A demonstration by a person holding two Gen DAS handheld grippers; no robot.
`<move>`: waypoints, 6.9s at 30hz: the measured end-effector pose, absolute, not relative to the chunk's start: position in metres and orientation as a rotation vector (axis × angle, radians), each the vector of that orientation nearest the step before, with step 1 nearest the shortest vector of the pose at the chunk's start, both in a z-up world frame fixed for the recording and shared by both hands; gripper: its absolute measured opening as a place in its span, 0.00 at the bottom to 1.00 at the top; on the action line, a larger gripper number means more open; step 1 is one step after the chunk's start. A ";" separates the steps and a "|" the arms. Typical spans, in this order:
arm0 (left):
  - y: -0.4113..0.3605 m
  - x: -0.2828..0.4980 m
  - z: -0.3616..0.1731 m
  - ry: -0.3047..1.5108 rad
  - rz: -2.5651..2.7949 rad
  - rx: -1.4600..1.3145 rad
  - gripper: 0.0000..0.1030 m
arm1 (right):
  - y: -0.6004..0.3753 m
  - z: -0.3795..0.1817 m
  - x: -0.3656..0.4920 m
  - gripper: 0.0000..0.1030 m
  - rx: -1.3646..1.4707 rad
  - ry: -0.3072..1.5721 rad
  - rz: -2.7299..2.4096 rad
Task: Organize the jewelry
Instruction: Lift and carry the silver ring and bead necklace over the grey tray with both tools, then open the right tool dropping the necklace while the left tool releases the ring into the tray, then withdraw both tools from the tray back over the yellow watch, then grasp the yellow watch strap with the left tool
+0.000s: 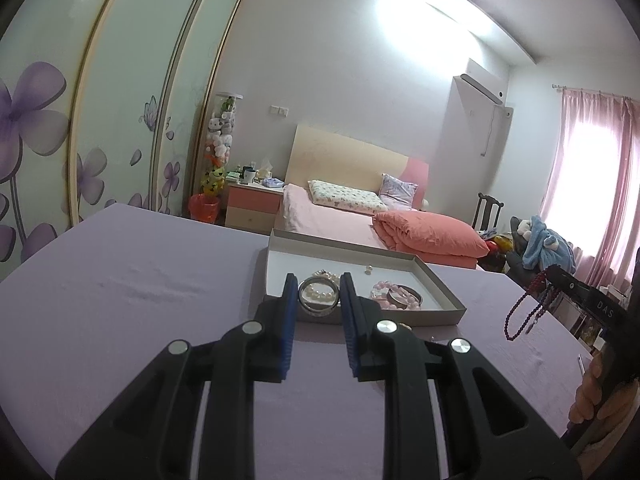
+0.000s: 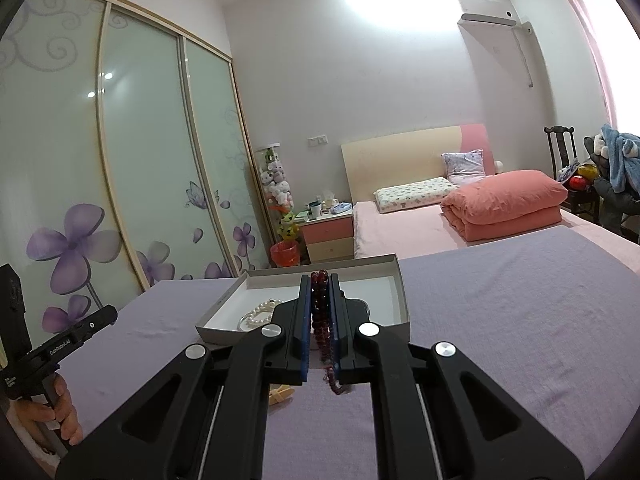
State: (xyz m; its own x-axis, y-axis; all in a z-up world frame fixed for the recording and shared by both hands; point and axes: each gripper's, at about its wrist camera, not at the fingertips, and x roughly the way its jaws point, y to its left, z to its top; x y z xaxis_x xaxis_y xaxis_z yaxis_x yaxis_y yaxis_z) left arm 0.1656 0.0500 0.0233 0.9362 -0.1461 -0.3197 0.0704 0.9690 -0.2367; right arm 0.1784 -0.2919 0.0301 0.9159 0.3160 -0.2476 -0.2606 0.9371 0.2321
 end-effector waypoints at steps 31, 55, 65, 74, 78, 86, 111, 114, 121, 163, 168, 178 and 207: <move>0.017 0.273 0.071 0.287 -0.116 -0.158 0.21 | -0.264 0.062 0.259 0.08 0.112 0.205 0.312; -0.004 0.385 0.017 0.384 -0.126 -0.138 0.21 | -0.248 0.012 0.344 0.26 0.132 0.357 0.314; -0.011 0.400 -0.007 0.428 -0.135 -0.125 0.21 | -0.252 0.010 0.352 0.36 0.155 0.367 0.300; -0.009 0.416 -0.029 0.502 -0.129 -0.130 0.27 | -0.249 0.008 0.355 0.36 0.146 0.372 0.309; -0.002 0.415 -0.026 0.481 -0.118 -0.143 0.32 | -0.250 0.007 0.356 0.36 0.145 0.374 0.309; 0.001 0.414 -0.024 0.477 -0.113 -0.149 0.32 | -0.252 0.004 0.357 0.36 0.139 0.380 0.310; 0.005 0.359 -0.010 0.473 -0.130 -0.160 0.43 | -0.258 0.005 0.325 0.40 0.117 0.419 0.289; 0.003 0.330 -0.006 0.474 -0.149 -0.155 0.49 | -0.264 0.003 0.303 0.50 0.106 0.436 0.276; -0.007 0.274 -0.004 0.482 -0.183 -0.167 0.61 | -0.287 -0.005 0.250 0.66 0.128 0.487 0.239; -0.066 0.294 -0.058 0.815 -0.155 -0.118 0.07 | -0.290 -0.027 0.177 0.83 0.072 0.511 0.237; -0.054 0.290 -0.057 0.814 -0.168 -0.140 0.12 | -0.280 -0.027 0.181 0.83 0.059 0.524 0.252; -0.077 0.297 -0.056 0.818 -0.133 -0.050 0.74 | -0.278 -0.027 0.182 0.83 0.053 0.536 0.247; 0.025 0.280 -0.040 0.711 -0.025 -0.248 0.38 | -0.255 -0.034 0.204 0.82 0.037 0.595 0.269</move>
